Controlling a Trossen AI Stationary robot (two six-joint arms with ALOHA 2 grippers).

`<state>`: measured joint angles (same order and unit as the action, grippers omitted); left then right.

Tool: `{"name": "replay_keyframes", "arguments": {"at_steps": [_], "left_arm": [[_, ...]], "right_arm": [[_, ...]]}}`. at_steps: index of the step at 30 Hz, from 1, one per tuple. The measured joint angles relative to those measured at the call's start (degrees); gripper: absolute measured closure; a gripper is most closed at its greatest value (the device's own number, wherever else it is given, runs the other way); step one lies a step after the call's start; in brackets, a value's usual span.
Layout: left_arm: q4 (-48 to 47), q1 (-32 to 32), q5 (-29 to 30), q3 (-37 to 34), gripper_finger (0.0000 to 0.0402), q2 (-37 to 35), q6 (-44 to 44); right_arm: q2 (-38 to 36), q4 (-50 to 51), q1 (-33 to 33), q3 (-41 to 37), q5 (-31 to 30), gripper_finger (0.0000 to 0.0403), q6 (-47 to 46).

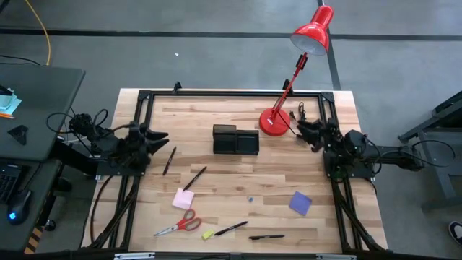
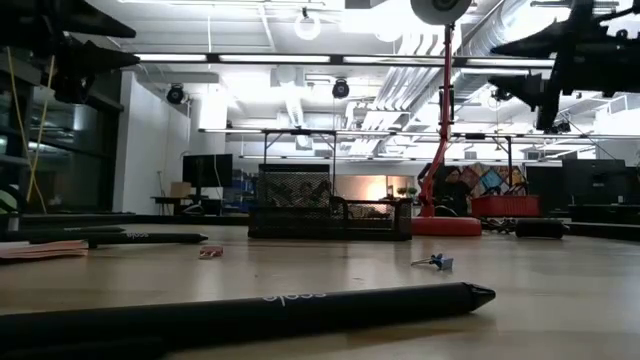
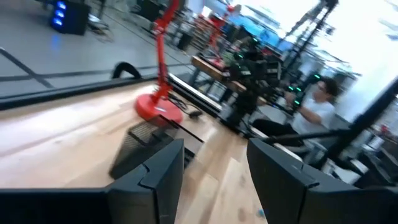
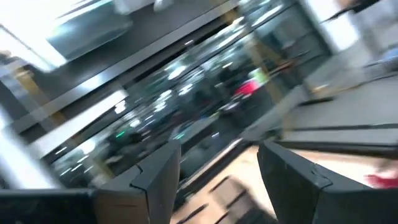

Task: Pick and place office supplies into organizer
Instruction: Put the blue binder clip into the black desk organizer

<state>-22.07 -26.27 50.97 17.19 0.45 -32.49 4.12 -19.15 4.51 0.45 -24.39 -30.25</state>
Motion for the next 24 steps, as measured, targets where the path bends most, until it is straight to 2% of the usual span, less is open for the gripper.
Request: {"name": "replay_keyframes", "arguments": {"at_steps": [2, 6, 8, 13, 18, 21, 24], "left_arm": [[-0.6, 0.0, 0.4, 0.0, 0.0234, 0.0, 0.0], [-1.0, 0.0, 0.2, 0.0, 0.0234, 0.0, -0.6], [-1.0, 0.0, 0.2, 0.0, 0.0234, 0.0, -0.7], [-1.0, 0.0, 0.2, 0.0, 0.0234, 0.0, -0.8], [-1.1, 0.0, 0.3, 0.0, 0.0234, 0.0, 1.3], [-1.2, 0.0, 0.2, 0.0, 0.0234, 0.0, 2.3], [-1.9, 0.0, 0.2, 0.0, 0.0234, 0.0, 2.3]], "right_arm": [[0.4, 2.0, 0.0, 0.0, -5.8, 0.0198, -2.1], [2.7, 11.7, -0.2, 0.0, -5.0, 0.0196, -7.2], [4.4, 13.1, -0.2, 0.0, -3.5, 0.0196, -9.9], [10.8, 8.0, -1.2, 0.0, 5.2, 0.0196, -7.2], [18.5, -2.3, -4.9, 0.0, 12.0, 0.0196, -1.3], [23.3, -6.3, -8.2, 0.0, 10.8, 0.0196, -0.6], [27.9, -3.6, -11.2, 0.0, 6.9, 0.0196, -4.8]]}}
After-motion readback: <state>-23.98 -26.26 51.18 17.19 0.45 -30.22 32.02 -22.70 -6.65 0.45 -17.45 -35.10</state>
